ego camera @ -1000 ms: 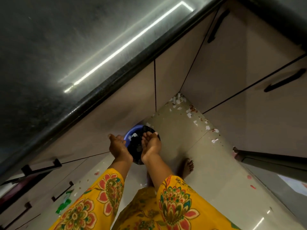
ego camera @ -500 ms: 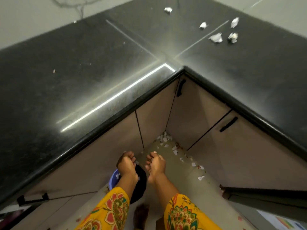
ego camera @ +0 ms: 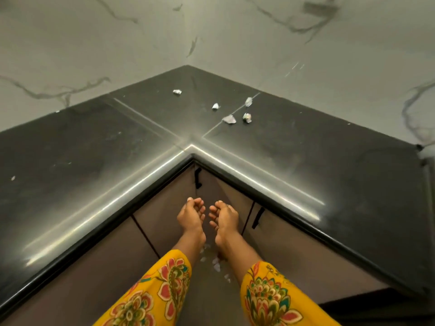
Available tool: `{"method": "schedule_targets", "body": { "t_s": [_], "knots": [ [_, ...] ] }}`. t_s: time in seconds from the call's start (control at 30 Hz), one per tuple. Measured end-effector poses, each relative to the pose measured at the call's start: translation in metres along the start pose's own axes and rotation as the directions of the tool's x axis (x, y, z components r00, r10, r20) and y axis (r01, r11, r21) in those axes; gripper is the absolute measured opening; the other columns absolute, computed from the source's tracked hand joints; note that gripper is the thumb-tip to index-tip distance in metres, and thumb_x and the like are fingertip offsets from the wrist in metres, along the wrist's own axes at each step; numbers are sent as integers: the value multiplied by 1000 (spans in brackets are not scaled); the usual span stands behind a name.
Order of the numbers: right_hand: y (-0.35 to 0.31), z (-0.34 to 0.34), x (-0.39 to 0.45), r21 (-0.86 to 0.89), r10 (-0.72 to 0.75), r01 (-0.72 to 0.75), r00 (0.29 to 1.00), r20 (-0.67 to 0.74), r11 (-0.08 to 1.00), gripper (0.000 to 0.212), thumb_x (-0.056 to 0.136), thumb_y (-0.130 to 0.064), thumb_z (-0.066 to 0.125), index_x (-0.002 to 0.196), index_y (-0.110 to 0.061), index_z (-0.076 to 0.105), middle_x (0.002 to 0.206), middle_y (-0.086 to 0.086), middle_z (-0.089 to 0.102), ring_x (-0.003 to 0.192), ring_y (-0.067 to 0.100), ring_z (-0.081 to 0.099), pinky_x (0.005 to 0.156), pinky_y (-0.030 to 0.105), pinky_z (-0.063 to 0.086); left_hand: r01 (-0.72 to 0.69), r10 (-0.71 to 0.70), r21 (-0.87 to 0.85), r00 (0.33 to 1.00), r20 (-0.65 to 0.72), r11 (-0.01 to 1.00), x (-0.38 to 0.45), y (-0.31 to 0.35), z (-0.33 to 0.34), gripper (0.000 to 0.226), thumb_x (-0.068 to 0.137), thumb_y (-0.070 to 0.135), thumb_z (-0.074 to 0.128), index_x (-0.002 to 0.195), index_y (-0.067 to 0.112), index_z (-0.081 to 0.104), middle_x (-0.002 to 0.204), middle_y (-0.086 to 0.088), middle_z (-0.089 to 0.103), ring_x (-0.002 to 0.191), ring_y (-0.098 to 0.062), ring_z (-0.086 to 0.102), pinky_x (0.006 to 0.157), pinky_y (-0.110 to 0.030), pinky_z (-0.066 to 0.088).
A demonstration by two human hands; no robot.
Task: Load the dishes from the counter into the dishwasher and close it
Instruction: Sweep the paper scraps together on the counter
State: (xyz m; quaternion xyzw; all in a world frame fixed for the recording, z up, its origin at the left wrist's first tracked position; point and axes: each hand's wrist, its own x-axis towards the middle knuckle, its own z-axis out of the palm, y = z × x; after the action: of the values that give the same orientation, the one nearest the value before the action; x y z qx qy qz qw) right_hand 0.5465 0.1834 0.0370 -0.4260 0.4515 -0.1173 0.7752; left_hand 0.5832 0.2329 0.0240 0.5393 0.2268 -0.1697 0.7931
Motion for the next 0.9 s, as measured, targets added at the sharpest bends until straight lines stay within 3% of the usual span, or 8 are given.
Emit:
{"method": "schedule_targets", "body": {
  "t_s": [0.3,0.47,0.57,0.67,0.77,0.83,0.9],
  "knots": [
    [-85,-16,30,3,-204,204,979,28,979,16,93,-15,48,78,-16,55,74,0,59,66,13,53,60,24,40,-98,101,-27,987,125,995,-5,23,86,28,98,24,43,79,13,61,79,-2,62,68,-12,55,64,-25,40],
    [-105,-20,51,-183,-328,320,945,-12,929,18,90,-19,53,74,-17,60,73,-1,60,74,17,54,71,32,43,-143,141,-3,972,188,990,5,31,116,28,97,25,45,78,13,62,80,-2,62,72,-11,54,65,-25,40],
    [-112,-20,68,-363,-407,391,913,35,846,11,90,-22,56,91,-14,63,85,2,63,81,18,56,76,34,47,-187,172,44,957,233,981,16,34,131,25,97,24,47,77,15,59,79,2,55,73,-8,48,68,-24,37],
    [-120,-15,93,-555,-480,449,871,100,700,24,89,-24,58,110,-14,62,111,6,62,103,22,58,91,36,48,-221,186,115,948,259,968,36,35,149,20,97,24,47,80,17,56,77,2,47,73,-9,42,70,-25,37],
    [-130,-7,121,-686,-537,496,824,179,533,40,87,-21,61,124,-8,55,128,10,51,117,25,50,101,33,41,-265,224,135,939,261,955,60,38,169,17,98,17,46,107,9,59,94,-2,54,94,-15,48,88,-30,41],
    [-139,2,140,-734,-546,500,811,210,460,50,86,-22,63,131,-8,49,136,11,45,126,25,42,106,32,35,-297,243,163,927,287,941,83,43,184,19,97,15,47,110,5,58,104,-8,60,106,-21,52,94,-30,40],
    [-150,11,158,-777,-539,486,811,229,401,60,86,-25,63,139,-10,39,146,10,34,136,24,30,111,30,26,-321,246,218,917,314,922,107,48,198,28,97,17,49,120,3,56,127,-13,56,122,-24,49,105,-33,38]
  ]
}}
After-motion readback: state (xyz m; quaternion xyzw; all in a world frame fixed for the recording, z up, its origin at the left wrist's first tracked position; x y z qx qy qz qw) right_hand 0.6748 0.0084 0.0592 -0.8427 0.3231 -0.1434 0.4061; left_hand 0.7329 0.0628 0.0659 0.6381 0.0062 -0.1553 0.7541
